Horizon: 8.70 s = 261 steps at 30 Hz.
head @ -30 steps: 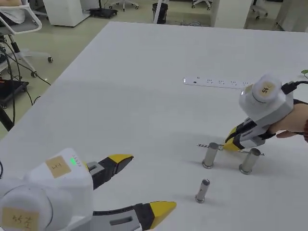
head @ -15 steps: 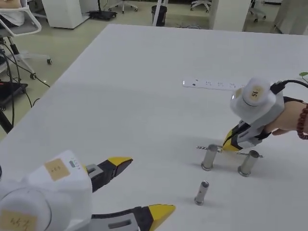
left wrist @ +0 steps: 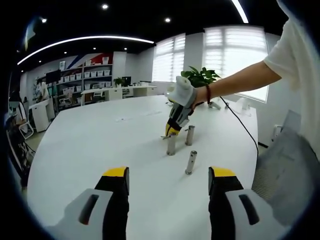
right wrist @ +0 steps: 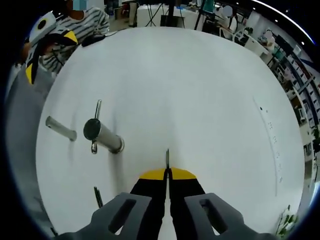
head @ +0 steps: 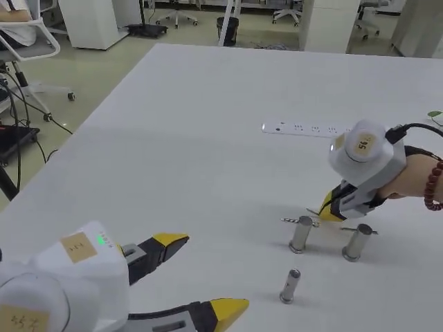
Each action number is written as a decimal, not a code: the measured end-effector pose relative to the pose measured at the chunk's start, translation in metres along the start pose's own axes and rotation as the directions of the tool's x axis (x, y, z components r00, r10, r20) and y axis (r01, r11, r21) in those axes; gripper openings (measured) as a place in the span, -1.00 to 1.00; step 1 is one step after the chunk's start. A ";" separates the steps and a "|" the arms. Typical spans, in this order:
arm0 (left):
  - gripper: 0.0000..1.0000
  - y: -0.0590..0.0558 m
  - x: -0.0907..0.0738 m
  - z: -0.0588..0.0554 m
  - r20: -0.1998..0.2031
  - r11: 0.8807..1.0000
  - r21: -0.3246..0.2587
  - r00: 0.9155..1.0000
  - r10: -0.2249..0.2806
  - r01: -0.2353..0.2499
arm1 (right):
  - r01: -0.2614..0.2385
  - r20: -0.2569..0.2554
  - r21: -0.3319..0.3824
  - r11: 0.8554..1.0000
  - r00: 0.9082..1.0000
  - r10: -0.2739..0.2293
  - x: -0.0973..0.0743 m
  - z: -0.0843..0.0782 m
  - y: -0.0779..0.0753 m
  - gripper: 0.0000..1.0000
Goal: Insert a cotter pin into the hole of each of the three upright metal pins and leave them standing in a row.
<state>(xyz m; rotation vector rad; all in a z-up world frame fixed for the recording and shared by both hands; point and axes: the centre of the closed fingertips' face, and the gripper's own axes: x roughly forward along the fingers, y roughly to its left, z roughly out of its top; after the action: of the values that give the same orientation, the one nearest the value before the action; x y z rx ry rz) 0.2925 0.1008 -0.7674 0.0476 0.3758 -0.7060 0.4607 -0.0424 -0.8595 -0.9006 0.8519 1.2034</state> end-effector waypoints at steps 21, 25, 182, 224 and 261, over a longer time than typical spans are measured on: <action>-0.02 0.001 0.005 0.018 -0.007 1.000 -0.027 1.000 -0.012 0.012 | 0.196 0.197 -0.067 0.978 0.964 -0.179 -0.075 0.049 0.006 -0.97; -0.07 -0.002 0.006 0.026 -0.004 0.999 -0.030 1.000 -0.025 0.024 | 0.212 0.239 -0.086 0.974 0.953 -0.186 -0.090 0.064 0.021 -0.97; -1.00 -0.098 0.000 0.044 0.126 0.842 -0.097 0.845 -0.519 0.531 | -0.432 0.654 0.054 0.900 0.697 0.295 -0.126 0.093 0.215 -0.88; -0.56 -0.069 0.018 0.033 0.096 0.940 -0.020 0.936 -0.338 0.341 | -0.209 0.386 0.021 0.978 0.904 0.185 -0.100 0.051 0.181 -0.94; -0.61 -0.046 0.082 -0.024 -0.104 0.973 0.122 0.978 -0.183 0.196 | -0.144 0.185 -0.072 0.987 0.970 0.155 -0.055 0.017 0.143 -0.94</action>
<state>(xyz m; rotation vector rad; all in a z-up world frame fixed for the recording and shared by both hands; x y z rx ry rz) 0.3125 0.0189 -0.8146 0.1712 0.4255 -0.9196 0.3124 -0.0305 -0.8195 -0.7637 0.7438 1.4278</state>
